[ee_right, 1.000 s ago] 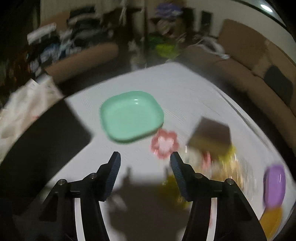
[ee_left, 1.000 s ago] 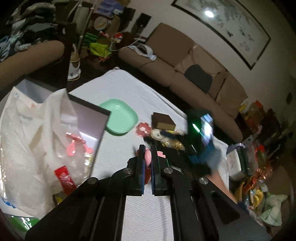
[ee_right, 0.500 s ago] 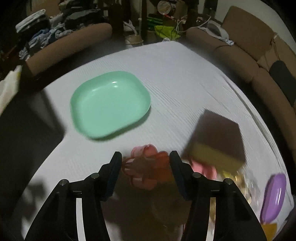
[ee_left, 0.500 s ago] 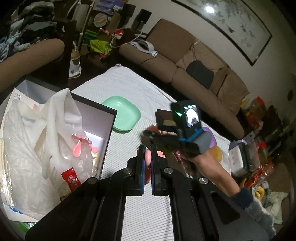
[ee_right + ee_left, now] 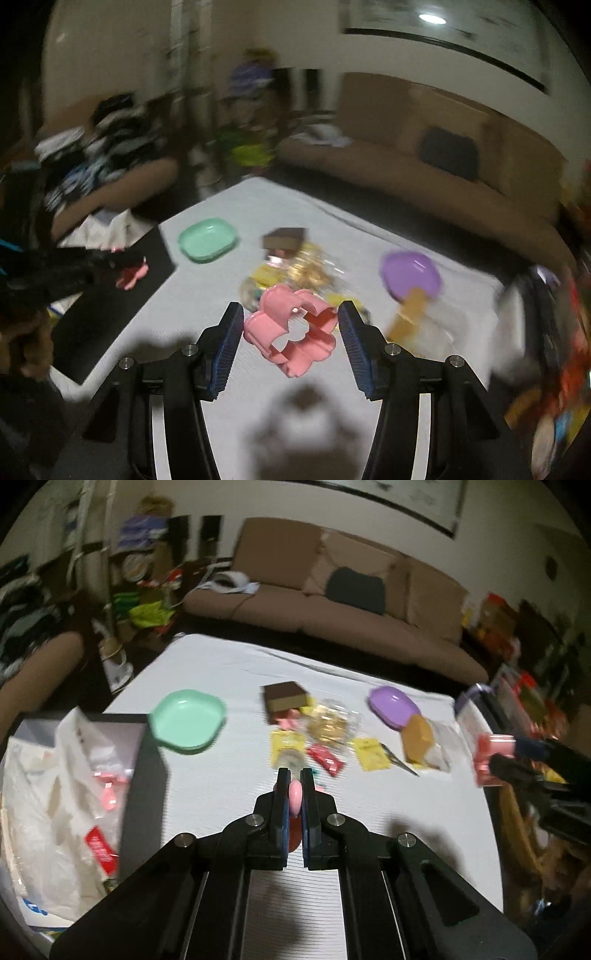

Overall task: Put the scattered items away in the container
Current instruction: 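Hold the pink clip in the left tool while the right tool grasps the pink flower cutter, then carry the clip with the left tool while the right tool carries the flower cutter to the box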

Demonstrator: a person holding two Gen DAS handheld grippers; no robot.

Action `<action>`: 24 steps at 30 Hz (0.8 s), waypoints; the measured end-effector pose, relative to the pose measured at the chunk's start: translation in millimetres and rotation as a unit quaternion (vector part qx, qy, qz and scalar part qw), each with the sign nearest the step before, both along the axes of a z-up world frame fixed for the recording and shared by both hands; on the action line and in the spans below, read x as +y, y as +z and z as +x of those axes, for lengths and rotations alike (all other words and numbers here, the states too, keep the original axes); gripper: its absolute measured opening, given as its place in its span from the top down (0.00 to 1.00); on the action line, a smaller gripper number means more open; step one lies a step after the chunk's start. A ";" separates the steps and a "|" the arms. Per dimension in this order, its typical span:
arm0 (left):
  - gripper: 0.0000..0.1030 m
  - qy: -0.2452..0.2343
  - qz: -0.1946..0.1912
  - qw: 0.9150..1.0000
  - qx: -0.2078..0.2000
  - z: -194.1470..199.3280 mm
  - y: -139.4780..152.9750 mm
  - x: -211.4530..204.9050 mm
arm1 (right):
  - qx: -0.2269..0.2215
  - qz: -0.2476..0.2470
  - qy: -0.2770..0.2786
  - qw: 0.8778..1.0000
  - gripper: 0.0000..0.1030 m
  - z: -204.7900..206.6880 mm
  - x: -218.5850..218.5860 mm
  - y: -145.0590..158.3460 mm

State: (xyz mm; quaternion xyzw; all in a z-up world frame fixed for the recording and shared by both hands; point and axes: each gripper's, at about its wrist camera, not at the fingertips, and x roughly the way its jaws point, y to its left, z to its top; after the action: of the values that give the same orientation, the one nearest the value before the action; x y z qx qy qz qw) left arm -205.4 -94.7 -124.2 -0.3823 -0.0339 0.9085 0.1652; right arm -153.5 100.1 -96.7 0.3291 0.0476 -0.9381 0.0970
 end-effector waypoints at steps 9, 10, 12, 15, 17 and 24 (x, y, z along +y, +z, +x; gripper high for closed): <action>0.96 -0.053 -0.033 0.998 0.029 28.8 6.1 59.0 | -0.049 -0.076 -0.127 0.988 0.46 56.0 45.9 -31.8; 0.96 -0.055 -0.033 0.997 0.034 32.9 8.7 63.0 | -0.054 -0.085 -0.134 0.986 0.46 57.9 49.1 -34.1; 0.96 -0.060 -0.033 0.997 0.043 38.8 14.0 66.8 | -0.066 -0.097 -0.142 0.983 0.46 57.6 48.8 -38.2; 0.96 -0.071 -0.027 0.995 0.059 47.7 24.8 64.7 | -0.051 -0.099 -0.124 0.986 0.46 59.3 29.3 -24.6; 0.96 -0.074 -0.027 0.994 0.077 51.6 37.4 56.7 | -0.039 -0.102 -0.106 0.988 0.46 60.5 17.0 -13.5; 0.96 0.010 -0.099 0.983 0.156 48.5 91.4 -41.5 | -0.042 -0.173 -0.024 0.984 0.46 31.9 -54.9 14.4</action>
State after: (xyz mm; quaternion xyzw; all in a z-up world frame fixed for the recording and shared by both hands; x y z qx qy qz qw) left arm -156.9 -136.3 -32.9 -0.2499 0.0783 0.9575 0.1205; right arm -121.6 45.2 -82.4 0.3476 -0.1270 -0.9196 0.1318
